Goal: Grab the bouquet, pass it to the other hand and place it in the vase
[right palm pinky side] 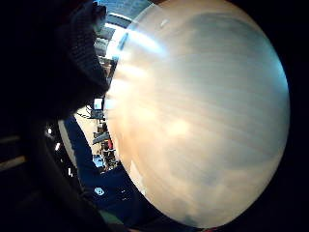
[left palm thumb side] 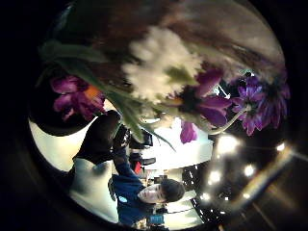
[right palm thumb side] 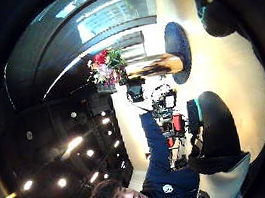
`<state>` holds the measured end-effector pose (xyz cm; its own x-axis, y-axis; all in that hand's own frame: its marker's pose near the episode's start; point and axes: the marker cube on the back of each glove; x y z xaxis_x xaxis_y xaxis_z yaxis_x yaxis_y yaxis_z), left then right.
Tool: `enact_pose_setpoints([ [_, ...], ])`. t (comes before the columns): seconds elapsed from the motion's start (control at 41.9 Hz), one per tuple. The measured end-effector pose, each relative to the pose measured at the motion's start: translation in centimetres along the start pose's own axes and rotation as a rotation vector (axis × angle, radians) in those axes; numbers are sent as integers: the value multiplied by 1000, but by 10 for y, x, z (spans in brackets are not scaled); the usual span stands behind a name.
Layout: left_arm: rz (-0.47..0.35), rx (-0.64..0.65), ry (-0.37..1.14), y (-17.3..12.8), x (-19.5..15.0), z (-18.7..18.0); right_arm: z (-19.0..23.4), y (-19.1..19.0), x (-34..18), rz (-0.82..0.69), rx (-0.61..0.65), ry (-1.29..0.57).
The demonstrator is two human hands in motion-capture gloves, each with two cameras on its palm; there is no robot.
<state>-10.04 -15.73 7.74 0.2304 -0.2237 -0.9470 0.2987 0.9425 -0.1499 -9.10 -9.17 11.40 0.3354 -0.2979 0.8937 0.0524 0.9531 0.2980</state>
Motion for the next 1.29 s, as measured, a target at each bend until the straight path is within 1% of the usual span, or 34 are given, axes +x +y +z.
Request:
enact_pose_setpoints([
  [0.024, 54, -28, 43, 2, 6, 1, -1, 2, -3, 11, -4, -13],
  [0.048, 84, -47, 68, 3, 10, 1, -2, 2, -5, 21, -7, -24],
  [0.095, 102, -61, 79, 4, 13, 1, -4, 3, -8, 31, -13, -40],
  [0.191, 101, -52, 70, 2, 12, 0, -4, 3, -9, 6, -15, -38],
  [0.263, 96, -50, 71, 2, 10, -1, -8, -4, 3, -27, 40, 43],
  [0.358, 95, -49, 71, 2, 8, -2, -8, -2, 3, 30, 52, 45],
  [0.43, 96, -49, 72, 4, 8, -4, -9, -4, 7, 29, 81, 90],
  [0.525, 100, -40, 74, 8, 10, -7, -6, 1, -4, 68, 37, 14],
  [0.573, 102, -40, 74, 11, 11, -8, -6, -1, -3, 30, 28, 10],
  [0.644, 104, -41, 65, 13, 11, -10, -8, -12, 8, -101, 62, 91],
  [0.692, 103, -39, 60, 12, 10, -10, -8, -15, 11, -142, 73, 113],
  [0.835, 97, -44, 68, 12, 10, -11, -5, -10, 4, -33, 57, 86],
  [1.002, 101, -55, 77, 13, 10, -10, -1, -3, -8, 24, 7, -14],
  [1.05, 92, -63, 81, 16, 12, -11, -1, -2, -9, 6, 4, -13],
  [1.098, 86, -64, 83, 18, 13, -11, -2, -3, -8, -46, 2, -7],
  [1.146, 90, -59, 82, 17, 13, -11, -2, -4, -8, -107, -7, -13],
  [1.193, 101, -53, 76, 14, 12, -12, -3, -6, -4, -119, 5, 7],
  [1.289, 106, -43, 70, 14, 13, -15, -5, -6, -1, -1, 44, 51],
])
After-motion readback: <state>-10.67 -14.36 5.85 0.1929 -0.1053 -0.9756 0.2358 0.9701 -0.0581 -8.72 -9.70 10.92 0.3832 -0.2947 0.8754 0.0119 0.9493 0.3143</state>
